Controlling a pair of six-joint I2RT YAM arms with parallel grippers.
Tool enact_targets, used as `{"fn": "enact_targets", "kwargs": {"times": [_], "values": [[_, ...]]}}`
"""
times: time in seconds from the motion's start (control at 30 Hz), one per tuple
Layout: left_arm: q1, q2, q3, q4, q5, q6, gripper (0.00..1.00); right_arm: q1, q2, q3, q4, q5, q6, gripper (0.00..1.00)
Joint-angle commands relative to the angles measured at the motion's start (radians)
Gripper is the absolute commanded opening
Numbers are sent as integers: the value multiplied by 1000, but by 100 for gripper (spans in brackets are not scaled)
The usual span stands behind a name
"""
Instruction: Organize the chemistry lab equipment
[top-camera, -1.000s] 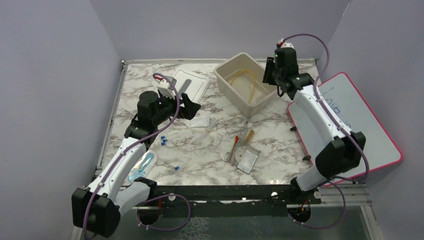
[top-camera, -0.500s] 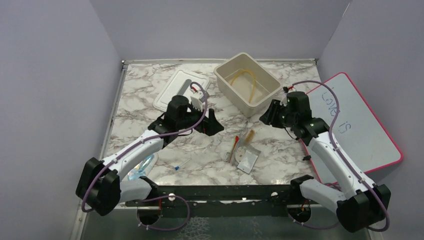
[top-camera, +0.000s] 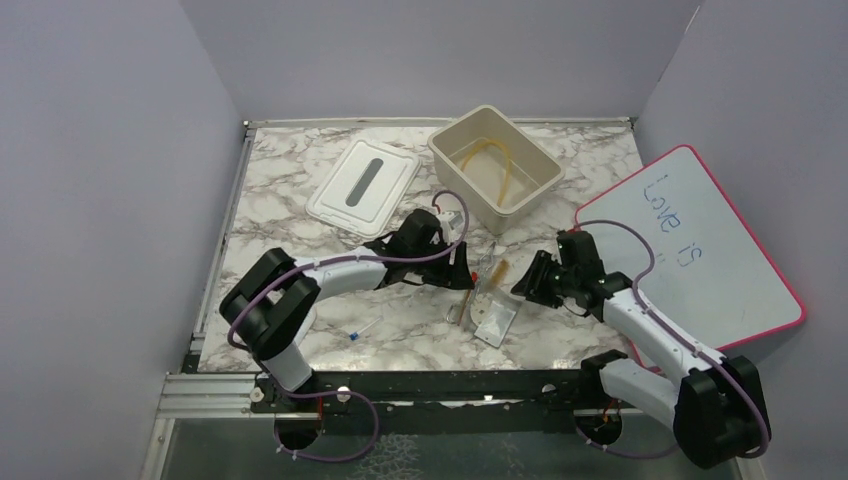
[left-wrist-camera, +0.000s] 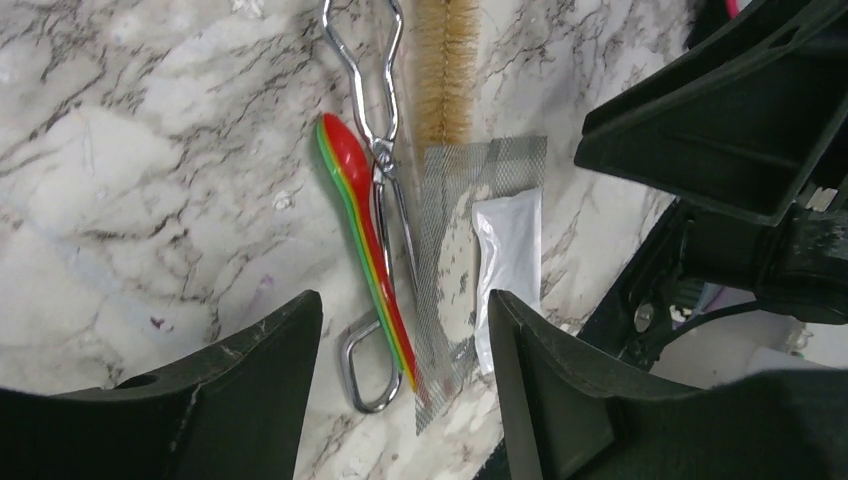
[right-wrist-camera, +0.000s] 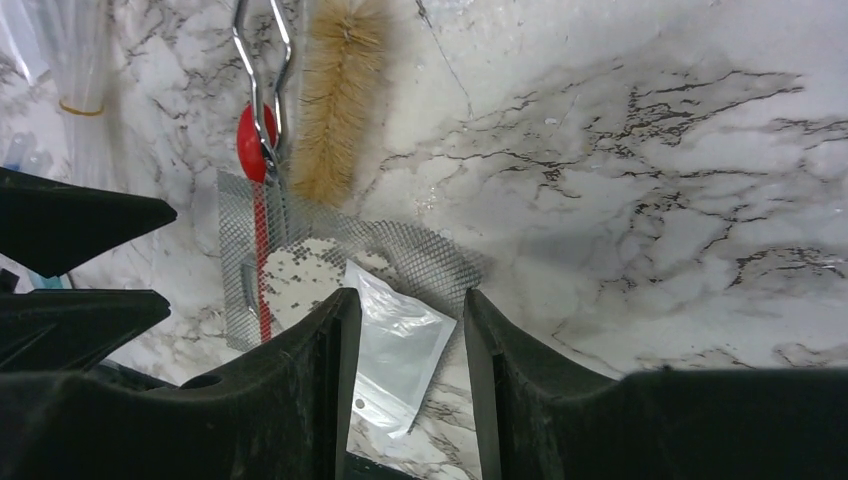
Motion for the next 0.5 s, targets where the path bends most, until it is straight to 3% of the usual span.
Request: {"fn": "enact_targets", "kwargs": {"times": [0.0, 0.13, 0.27, 0.47], "values": [[-34, 78, 90, -13, -33, 24, 61, 1, 34, -48, 115, -46, 62, 47], [-53, 146, 133, -43, 19, 32, 48, 1, 57, -81, 145, -58, 71, 47], [-74, 178, 155, -53, 33, 34, 43, 1, 73, -111, 177, -75, 78, 47], [-80, 182, 167, -80, 27, 43, 22, 1, 106, -135, 224, -82, 84, 46]]}}
